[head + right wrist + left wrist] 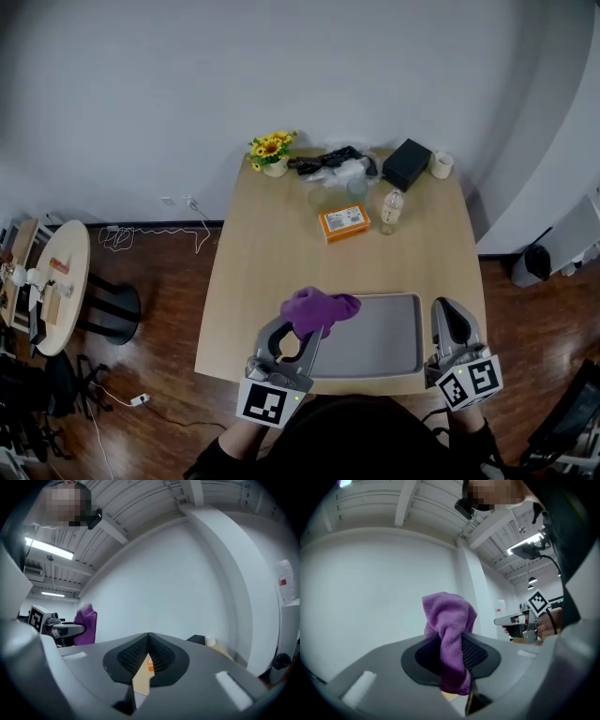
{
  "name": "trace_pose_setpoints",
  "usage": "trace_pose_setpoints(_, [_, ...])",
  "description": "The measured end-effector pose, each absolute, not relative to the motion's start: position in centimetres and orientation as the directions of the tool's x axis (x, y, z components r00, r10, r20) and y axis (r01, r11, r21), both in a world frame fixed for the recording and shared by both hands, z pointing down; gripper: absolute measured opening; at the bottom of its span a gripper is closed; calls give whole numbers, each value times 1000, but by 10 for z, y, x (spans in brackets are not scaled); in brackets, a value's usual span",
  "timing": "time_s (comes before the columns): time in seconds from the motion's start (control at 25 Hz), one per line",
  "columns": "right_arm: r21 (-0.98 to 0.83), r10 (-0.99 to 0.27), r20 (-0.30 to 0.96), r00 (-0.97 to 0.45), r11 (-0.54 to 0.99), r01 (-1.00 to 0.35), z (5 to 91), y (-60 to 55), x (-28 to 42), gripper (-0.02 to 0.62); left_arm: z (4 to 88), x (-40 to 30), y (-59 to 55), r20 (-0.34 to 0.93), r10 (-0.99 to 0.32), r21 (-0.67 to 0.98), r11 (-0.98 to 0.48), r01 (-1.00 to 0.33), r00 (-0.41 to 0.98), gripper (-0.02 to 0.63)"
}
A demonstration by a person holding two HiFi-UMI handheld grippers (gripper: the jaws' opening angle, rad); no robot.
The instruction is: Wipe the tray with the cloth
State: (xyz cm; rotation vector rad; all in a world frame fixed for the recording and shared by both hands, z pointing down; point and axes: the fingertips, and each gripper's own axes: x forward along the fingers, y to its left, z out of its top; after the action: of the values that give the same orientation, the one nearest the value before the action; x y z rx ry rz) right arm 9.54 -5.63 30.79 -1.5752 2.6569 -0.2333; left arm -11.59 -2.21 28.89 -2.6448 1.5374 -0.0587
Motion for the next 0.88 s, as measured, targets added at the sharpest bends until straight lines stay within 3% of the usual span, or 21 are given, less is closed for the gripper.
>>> trace_pose_setpoints(0.4, [-144, -868, 7, -496, 490, -860, 300, -51, 91, 2, 294, -122, -23, 6, -882, -41, -470, -881, 471, 81])
trace_pose_setpoints(0.68, [-142, -870, 4, -493, 488, -861, 296, -54, 90, 2, 301, -177, -33, 44, -940, -62, -342, -938, 339, 81])
trace_pose_setpoints(0.8, [-145, -871, 7, -491, 485, -863, 298, -56, 89, 2, 337, -207, -35, 112, -955, -89, -284, -955, 274, 81])
trace_pose_setpoints(0.88, [-148, -870, 11, -493, 486, -861, 299, -57, 86, 2, 397, -230, -40, 236, -945, -79, -253, -964, 229, 81])
